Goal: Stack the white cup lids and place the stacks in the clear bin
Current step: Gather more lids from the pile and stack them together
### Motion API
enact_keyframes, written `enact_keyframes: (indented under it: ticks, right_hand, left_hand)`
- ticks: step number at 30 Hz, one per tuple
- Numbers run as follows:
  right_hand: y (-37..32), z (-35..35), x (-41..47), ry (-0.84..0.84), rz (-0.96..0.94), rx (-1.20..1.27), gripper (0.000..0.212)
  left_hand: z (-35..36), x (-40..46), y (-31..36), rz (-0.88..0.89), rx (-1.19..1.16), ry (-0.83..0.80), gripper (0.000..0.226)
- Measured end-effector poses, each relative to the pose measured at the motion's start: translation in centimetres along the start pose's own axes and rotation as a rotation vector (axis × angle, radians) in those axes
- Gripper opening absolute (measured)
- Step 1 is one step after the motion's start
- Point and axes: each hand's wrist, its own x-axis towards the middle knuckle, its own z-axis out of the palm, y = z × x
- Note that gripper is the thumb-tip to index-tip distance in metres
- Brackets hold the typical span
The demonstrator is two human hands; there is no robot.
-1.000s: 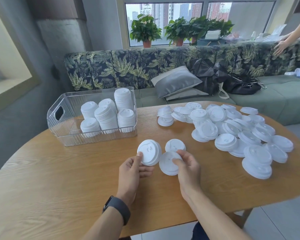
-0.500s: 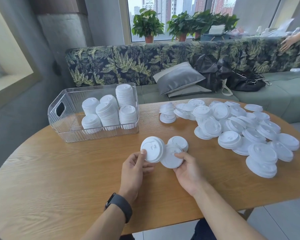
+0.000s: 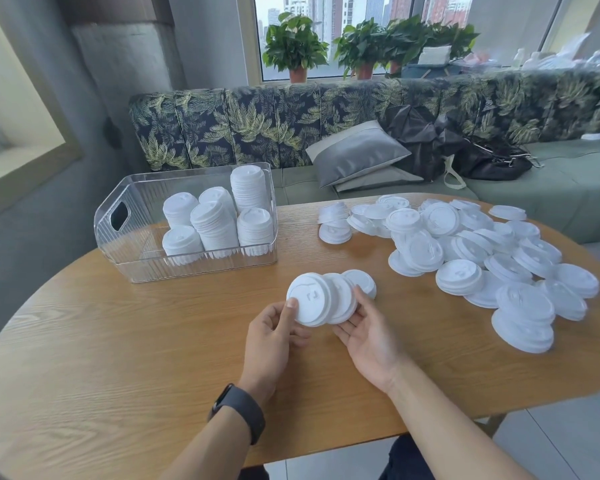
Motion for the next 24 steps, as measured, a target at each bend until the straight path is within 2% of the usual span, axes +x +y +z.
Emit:
enact_keyframes:
  ticks: [4,10,15,24]
  right_hand:
    - [0.12,-0.06,-0.05,-0.006,-0.007,-0.039,0.041]
    - [0.44,-0.54,0.17,-0.016,0.029,0.014,0.051]
    - [0.30,-0.63,-0.06,-0.064,0.071,0.020,0.028]
    - [0.67,-0.74,0.25,-0.068,0.036,-0.044,0.021]
  left_hand:
    - [0.03,0.04,-0.08,0.015,-0.004,0.002,0.033]
    - [0.03,0.08,-0.20,0.018,-0.016,0.001,0.029]
    - [0.18,-0.02,-0.37,0.030,-0.011,0.013,0.027]
    - [0.34,0.09,-0.55,0.023,0.012,0.036,0.025]
